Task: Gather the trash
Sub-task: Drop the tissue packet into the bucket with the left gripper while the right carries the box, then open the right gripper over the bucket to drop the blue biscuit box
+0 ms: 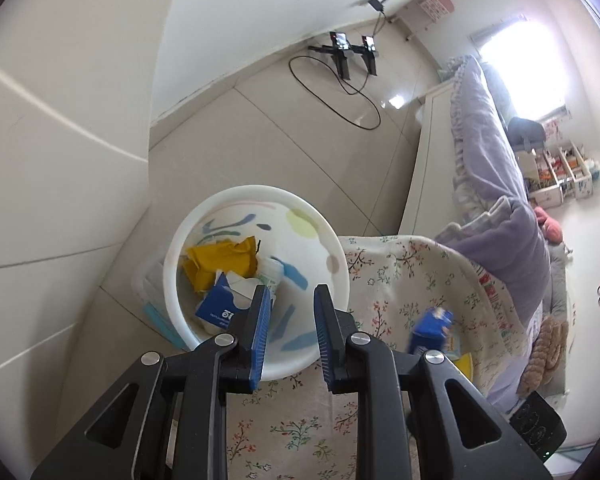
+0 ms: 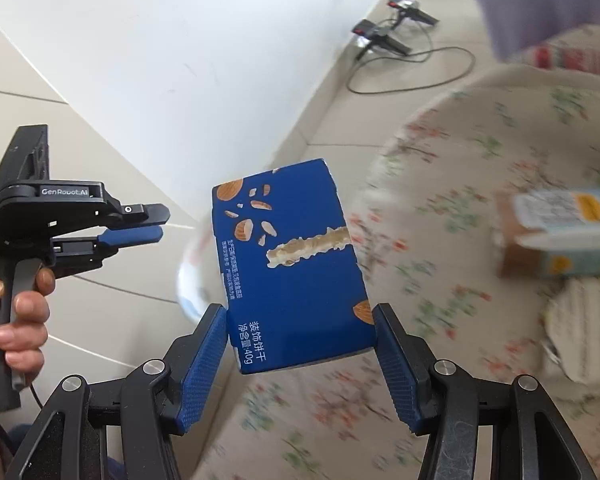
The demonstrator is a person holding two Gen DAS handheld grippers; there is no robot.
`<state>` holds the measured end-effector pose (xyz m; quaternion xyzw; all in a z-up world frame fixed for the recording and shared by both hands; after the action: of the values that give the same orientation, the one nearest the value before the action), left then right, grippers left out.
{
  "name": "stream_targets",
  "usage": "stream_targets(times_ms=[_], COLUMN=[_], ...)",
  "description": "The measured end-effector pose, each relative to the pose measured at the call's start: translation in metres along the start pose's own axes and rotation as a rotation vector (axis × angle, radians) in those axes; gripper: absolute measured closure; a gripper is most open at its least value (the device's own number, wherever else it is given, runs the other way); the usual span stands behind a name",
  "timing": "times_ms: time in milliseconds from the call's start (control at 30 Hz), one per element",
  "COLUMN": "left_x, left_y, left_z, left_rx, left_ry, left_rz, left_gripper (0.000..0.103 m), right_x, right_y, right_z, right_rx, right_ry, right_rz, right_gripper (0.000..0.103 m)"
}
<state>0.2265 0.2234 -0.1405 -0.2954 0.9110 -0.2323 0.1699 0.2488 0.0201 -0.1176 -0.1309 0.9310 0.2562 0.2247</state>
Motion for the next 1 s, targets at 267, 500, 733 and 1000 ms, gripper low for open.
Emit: stream_targets(times_ms=[267,500,733,1000], left_x=[-0.008,-0.006,0.011,0.054], left_y=[0.006,0.000,-0.037,-0.110], left_z=[-0.009,-0.008,0.008,0.034], left_rx=[0.023,0.023,0.021,0.020], left_ry=[-0.023,-0.015,0.030,0.092], left_rz=[-0.036,-0.011,0.107,0.382], left_gripper=[0.079,0.079,0.079,0.079], right_x=[-0.026,-0.024,-0.017,-0.026], right_y=[0.057,0.044,0.010,-0.038], right_z=[0.076,0.113,0.072,-0.019], right_rx=[0.012,0.071,0.088,0.139], right_ry=[0.052,0.087,0.077,0.002], right_rz=[-0.081,-0.033,-0.011,-0.001], right_gripper=[0.038,0.027,0.027,0.027])
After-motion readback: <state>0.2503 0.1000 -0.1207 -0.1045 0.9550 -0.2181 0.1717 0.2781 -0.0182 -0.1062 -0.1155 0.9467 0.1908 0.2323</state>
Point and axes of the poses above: each gripper's, at about its wrist camera, not at the fingertips, and z roughly the way its jaws point, y to its left, x to its underside, the point moved 10 cm from there along z, roughly the way its jaws point, and after that the axes turned 1 degree about z, right-handed, at the moved point
